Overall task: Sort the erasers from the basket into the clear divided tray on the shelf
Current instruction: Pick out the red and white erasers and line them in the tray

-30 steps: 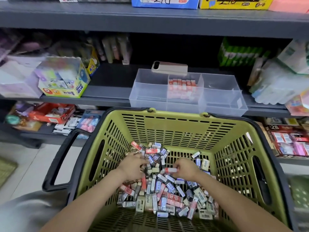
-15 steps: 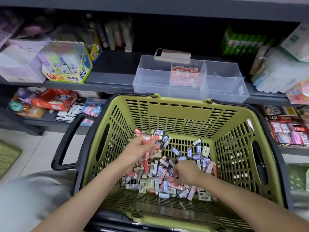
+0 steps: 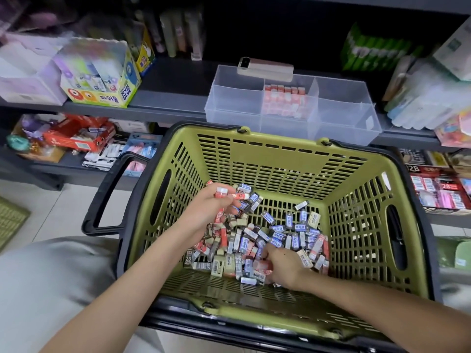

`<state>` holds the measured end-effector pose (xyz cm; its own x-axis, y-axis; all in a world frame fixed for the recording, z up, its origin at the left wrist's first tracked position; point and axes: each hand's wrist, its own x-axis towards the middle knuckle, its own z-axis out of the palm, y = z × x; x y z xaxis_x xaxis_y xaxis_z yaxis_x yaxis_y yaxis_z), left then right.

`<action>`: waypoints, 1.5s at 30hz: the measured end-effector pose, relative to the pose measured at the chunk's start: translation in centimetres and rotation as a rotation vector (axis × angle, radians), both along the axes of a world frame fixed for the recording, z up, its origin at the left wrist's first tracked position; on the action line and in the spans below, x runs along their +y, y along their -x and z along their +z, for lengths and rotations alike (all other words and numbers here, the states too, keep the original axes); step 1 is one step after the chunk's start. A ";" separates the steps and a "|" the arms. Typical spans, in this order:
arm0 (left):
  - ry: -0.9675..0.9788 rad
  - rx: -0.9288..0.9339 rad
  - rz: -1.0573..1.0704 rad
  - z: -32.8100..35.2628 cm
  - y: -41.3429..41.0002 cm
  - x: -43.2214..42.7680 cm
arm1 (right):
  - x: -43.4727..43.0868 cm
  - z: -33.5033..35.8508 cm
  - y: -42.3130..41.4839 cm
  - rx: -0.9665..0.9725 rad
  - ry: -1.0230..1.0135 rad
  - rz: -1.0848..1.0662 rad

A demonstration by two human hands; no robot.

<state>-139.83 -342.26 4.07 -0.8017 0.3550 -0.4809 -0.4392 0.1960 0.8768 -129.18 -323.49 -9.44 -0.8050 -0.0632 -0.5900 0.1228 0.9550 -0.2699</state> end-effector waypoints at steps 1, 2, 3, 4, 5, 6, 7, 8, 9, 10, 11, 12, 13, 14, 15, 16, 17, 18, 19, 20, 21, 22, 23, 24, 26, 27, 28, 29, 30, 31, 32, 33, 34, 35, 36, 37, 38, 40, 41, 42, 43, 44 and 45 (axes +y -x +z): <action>0.001 0.002 -0.006 0.0 0.0 0.1 | -0.1 -0.1 0.0 -0.003 0.016 0.013; 0.000 -0.002 -0.008 0.0 0.1 0.2 | -0.1 -0.2 0.1 -0.010 0.019 0.042; -0.006 -0.013 -0.007 0.0 0.1 0.2 | -0.1 0.1 0.3 -0.022 0.020 0.071; -0.013 -0.028 -0.005 0.0 0.2 0.2 | 0.1 0.6 0.6 -0.039 0.029 0.081; -0.017 -0.044 -0.004 -0.1 0.2 0.2 | 0.2 1.3 1.1 -0.060 0.057 0.056; -0.013 -0.061 -0.001 -0.2 0.2 0.1 | 0.4 2.3 1.7 -0.082 0.121 -0.012; -0.007 -0.079 0.004 -0.4 0.3 0.1 | 0.6 3.5 2.5 -0.105 0.229 -0.126; -0.004 -0.101 0.013 -0.5 0.3 0.1 | 0.6 5.2 3.3 -0.121 0.377 -0.271; -0.008 -0.126 0.021 -0.6 0.3 0.2 | 0.4 6.9 4.1 -0.126 0.542 -0.408; -0.021 -0.156 0.016 -0.6 0.3 0.3 | 0.1 8.6 4.8 -0.120 0.700 -0.505; -0.046 -0.188 -0.004 -0.5 0.2 0.5 | -0.3 10.2 5.3 -0.100 0.819 -0.555; -0.087 -0.222 -0.030 -0.5 0.1 0.7 | -1.1 11.5 5.8 -0.067 0.887 -0.561; -0.132 -0.252 -0.046 -0.5 -0.1 1.0 | -1.9 12.6 6.0 -0.022 0.917 -0.538; -0.177 -0.278 -0.043 -0.4 -0.3 1.3 | -2.8 13.5 6.2 0.026 0.928 -0.502; -0.224 -0.298 -0.026 -0.4 -0.5 1.5 | -3.6 14.0 6.3 0.063 0.946 -0.462; -0.277 -0.312 -0.009 -0.3 -0.5 1.6 | -4.1 14.4 6.5 0.074 0.987 -0.427; -0.327 -0.317 0.012 -0.2 -0.4 1.6 | -4.3 14.6 6.5 0.047 1.062 -0.408; -0.365 -0.323 0.047 -0.1 -0.2 1.5 | -4.0 14.8 6.6 -0.015 1.169 -0.419; -0.384 -0.329 0.097 -0.2 0.1 1.4 | -3.4 14.8 6.8 -0.095 1.294 -0.458; -0.390 -0.336 0.148 -0.3 0.4 1.2 | -2.7 14.8 7.0 -0.164 1.399 -0.513; -0.383 -0.337 0.184 -0.4 0.5 1.1 | -1.9 14.6 7.1 -0.193 1.451 -0.569; -0.358 -0.334 0.201 -0.4 0.6 1.1 | -1.2 14.2 7.3 -0.187 1.455 -0.618; -0.318 -0.330 0.204 -0.5 0.5 1.1 | -0.9 13.6 7.3 -0.158 1.425 -0.651; -0.278 -0.335 0.206 -0.4 0.3 1.2 | -0.8 12.8 7.3 -0.121 1.376 -0.665; -0.205 -0.370 0.247 -0.4 0.1 1.2 | -1.4 10.8 6.9 0.001 1.191 -0.607; -0.164 -0.384 0.282 -0.4 0.2 1.0 | -1.7 9.7 6.5 0.091 1.043 -0.508; -0.121 -0.389 0.318 -0.5 0.3 0.8 | -2.1 8.5 6.1 0.179 0.876 -0.362; -0.081 -0.383 0.349 -0.5 0.5 0.6 | -2.7 7.3 5.6 0.251 0.715 -0.189; -0.056 -0.372 0.375 -0.5 0.7 0.4 | -3.2 6.1 5.3 0.314 0.571 -0.020; -0.044 -0.356 0.396 -0.5 0.9 0.2 | -3.7 5.0 5.0 0.364 0.456 0.116; -0.040 -0.336 0.413 -0.4 1.1 0.0 | -4.0 3.9 4.9 0.406 0.386 0.211; -0.040 -0.310 0.427 -0.4 1.3 -0.2 | -4.3 2.9 4.8 0.449 0.330 0.292; -0.045 -0.281 0.444 -0.3 1.4 -0.3 | -4.3 2.0 4.6 0.487 0.264 0.385; -0.051 -0.252 0.469 -0.2 1.6 -0.5 | -4.3 1.3 4.3 0.513 0.198 0.499; -0.057 -0.228 0.501 -0.1 1.8 -0.7 | -4.0 0.5 4.0 0.535 0.144 0.630; -0.061 -0.208 0.530 -0.1 2.1 -0.9 | -3.7 -0.1 3.7 0.557 0.107 0.767; -0.065 -0.193 0.552 -0.1 2.3 -1.1 | -3.3 -0.5 3.6 0.577 0.073 0.888; -0.072 -0.188 0.573 -0.1 2.6 -1.4 | -2.5 -0.6 3.7 0.585 0.028 1.024; -0.075 -0.194 0.574 -0.2 2.7 -1.5 | -2.0 -0.4 4.0 0.563 0.022 1.050; -0.076 -0.203 0.570 -0.2 2.7 -1.4 | -1.4 -0.1 4.2 0.534 0.005 1.062; -0.073 -0.211 0.559 -0.3 2.7 -1.4 | -0.6 0.1 4.2 0.499 -0.025 1.061; -0.070 -0.214 0.546 -0.3 2.6 -1.3 | 0.3 0.5 4.2 0.464 -0.057 1.034; -0.065 -0.214 0.535 -0.3 2.6 -1.2 | 1.6 0.9 4.2 0.435 -0.078 0.976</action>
